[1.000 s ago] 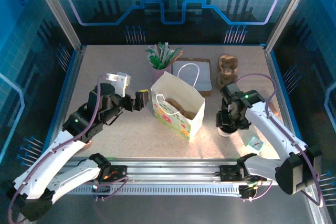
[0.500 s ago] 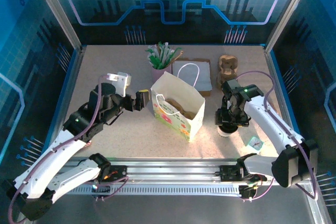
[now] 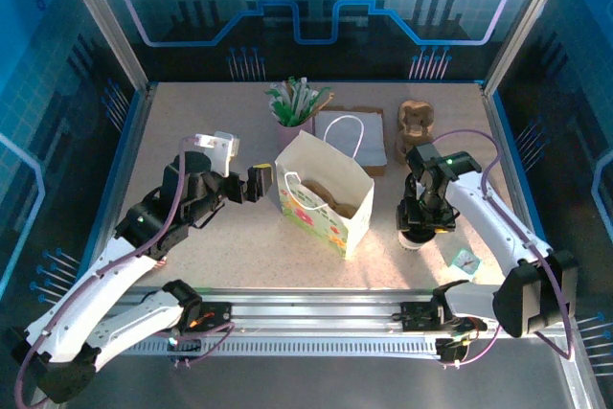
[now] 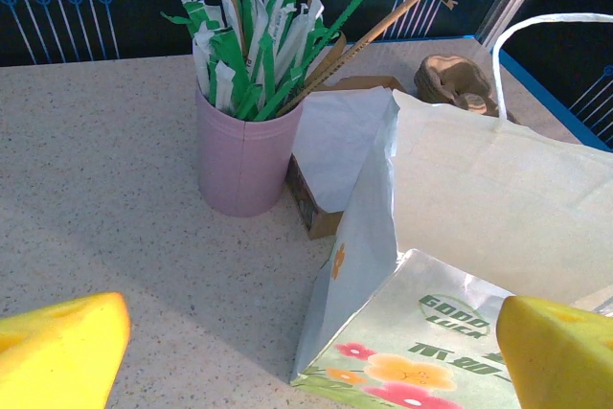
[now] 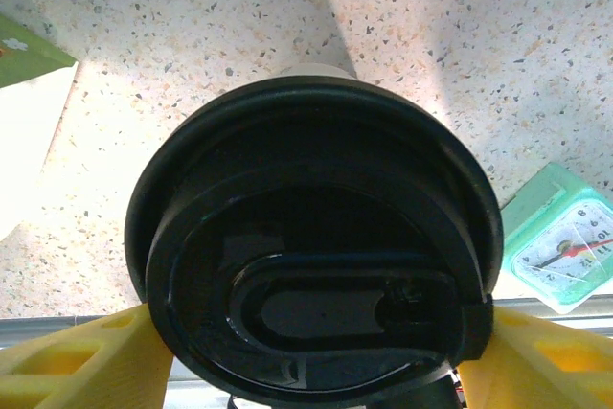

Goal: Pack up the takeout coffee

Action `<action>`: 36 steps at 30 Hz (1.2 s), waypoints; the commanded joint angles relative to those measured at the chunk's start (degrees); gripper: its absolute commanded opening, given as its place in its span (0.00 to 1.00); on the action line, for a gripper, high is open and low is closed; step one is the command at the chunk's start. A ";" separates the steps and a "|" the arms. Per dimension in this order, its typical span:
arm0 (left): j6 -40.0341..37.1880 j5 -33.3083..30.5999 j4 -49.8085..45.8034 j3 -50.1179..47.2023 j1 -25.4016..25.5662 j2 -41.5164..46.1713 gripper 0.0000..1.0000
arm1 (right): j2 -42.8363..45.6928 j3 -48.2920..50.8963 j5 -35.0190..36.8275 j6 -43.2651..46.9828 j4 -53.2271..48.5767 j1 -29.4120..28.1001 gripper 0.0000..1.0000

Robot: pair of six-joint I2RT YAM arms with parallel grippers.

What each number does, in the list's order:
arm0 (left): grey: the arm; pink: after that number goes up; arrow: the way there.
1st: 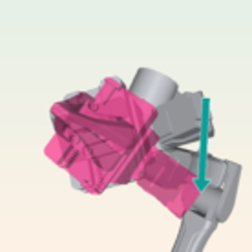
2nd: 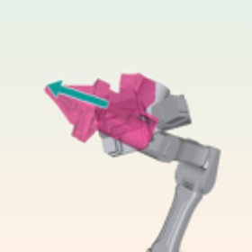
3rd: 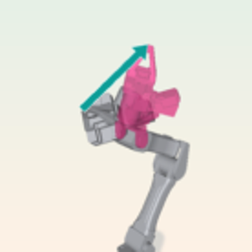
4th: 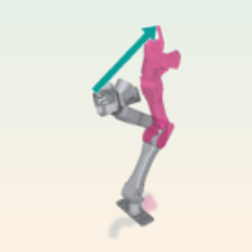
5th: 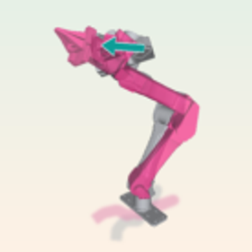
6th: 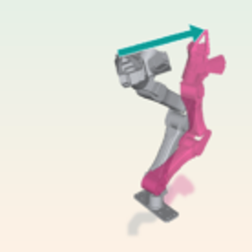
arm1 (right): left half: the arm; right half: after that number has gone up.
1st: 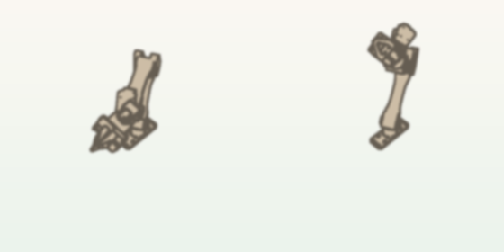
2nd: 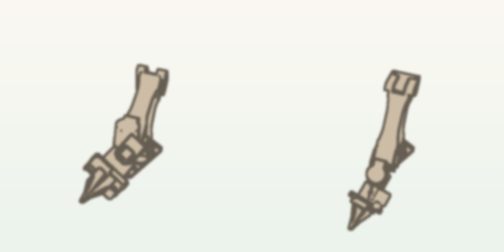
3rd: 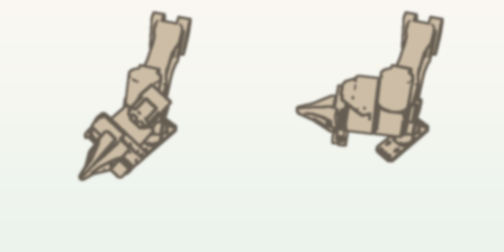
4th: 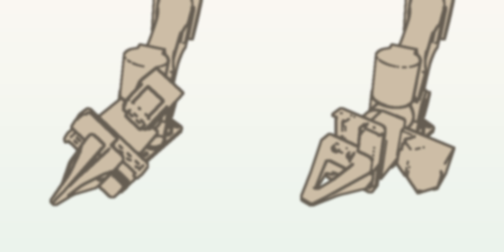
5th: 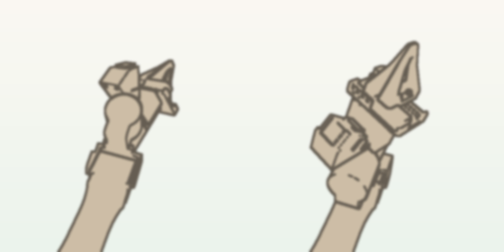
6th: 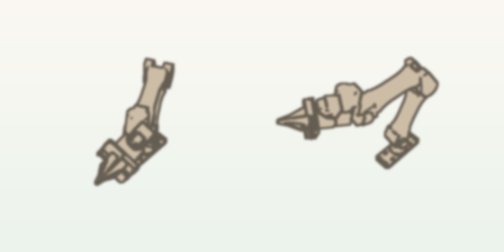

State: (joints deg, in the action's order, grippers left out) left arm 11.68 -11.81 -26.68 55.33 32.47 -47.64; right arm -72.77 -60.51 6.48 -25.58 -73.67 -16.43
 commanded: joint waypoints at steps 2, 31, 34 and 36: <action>-0.79 -0.18 0.45 0.39 -0.30 -0.01 0.99 | -0.68 0.12 -1.60 1.11 -0.53 0.72 0.74; -0.85 0.08 0.56 0.30 -0.30 0.81 0.99 | 1.51 -1.55 -3.37 2.24 -3.02 -0.52 0.60; -0.85 0.06 0.66 0.26 -0.36 1.00 0.99 | 1.06 -1.25 -2.73 2.18 -2.27 -0.80 0.59; -0.84 -0.01 0.66 0.30 -0.30 1.00 0.99 | 0.71 -0.60 -2.59 2.05 -1.41 -0.83 0.59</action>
State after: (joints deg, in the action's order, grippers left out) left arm 11.68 -11.79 -26.65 55.33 32.47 -47.51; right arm -71.81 -60.82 4.01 -23.90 -74.94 -16.60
